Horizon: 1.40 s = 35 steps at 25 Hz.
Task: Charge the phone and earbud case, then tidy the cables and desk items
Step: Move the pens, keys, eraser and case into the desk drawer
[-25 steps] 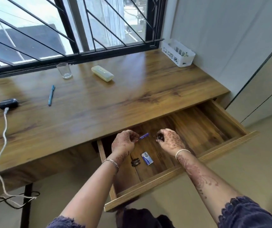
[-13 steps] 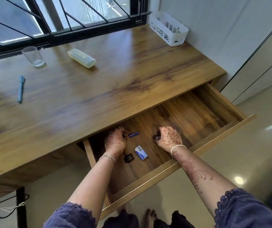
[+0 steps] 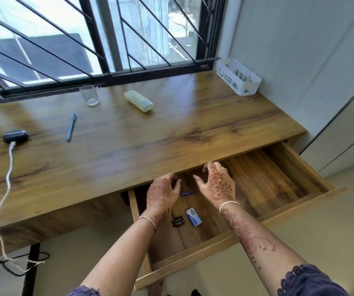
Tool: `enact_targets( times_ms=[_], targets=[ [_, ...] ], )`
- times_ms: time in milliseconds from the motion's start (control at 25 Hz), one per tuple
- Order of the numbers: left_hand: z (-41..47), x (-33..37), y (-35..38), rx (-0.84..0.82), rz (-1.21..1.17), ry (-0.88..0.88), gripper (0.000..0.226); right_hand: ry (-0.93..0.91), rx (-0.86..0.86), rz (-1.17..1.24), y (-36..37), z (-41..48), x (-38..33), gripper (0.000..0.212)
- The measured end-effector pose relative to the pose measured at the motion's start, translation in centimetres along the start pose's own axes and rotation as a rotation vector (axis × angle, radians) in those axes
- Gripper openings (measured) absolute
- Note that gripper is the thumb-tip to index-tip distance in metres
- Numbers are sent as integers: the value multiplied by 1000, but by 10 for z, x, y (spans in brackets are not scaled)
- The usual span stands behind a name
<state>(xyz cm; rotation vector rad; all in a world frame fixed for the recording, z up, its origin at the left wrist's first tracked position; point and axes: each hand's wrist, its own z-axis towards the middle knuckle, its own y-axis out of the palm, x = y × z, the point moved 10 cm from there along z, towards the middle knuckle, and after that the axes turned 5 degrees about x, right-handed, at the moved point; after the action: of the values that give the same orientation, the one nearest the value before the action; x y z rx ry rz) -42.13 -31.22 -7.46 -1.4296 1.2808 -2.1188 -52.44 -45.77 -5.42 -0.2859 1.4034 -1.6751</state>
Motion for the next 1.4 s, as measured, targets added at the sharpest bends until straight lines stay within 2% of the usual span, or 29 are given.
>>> enact_targets(
  times_ms=[240, 360, 440, 520, 600, 720, 880, 1080, 1240, 1400],
  targets=[
    [47, -21, -81, 166, -84, -96, 18, -159, 52, -28, -1, 46, -79, 38],
    [99, -60, -115, 224, -75, -164, 23, -173, -86, -54, 31, 94, -120, 54],
    [134, -94, -136, 248, 21, -232, 38, -70, -174, 6, 52, 130, -143, 63],
    [166, -128, -154, 232, 258, -289, 50, -13, -198, 59, 70, 162, -171, 68],
    [194, -165, -172, 227, 406, -356, 44, 5, -217, 71, 90, 192, -195, 70],
    [218, -217, -197, 297, 429, -495, 36, 40, -231, 50, 118, 230, -208, 70],
    [247, -245, -198, 304, 491, -477, 33, 40, -254, -9, 155, 264, -216, 68],
    [262, -248, -189, 294, 438, -425, 34, -40, -209, -193, 181, 270, -232, 67],
    [266, -246, -184, 264, 401, -401, 38, -57, -133, -224, 182, 273, -236, 59],
    [266, -226, -172, 216, 266, -408, 38, -76, -99, -218, 170, 266, -232, 62]
  ],
)
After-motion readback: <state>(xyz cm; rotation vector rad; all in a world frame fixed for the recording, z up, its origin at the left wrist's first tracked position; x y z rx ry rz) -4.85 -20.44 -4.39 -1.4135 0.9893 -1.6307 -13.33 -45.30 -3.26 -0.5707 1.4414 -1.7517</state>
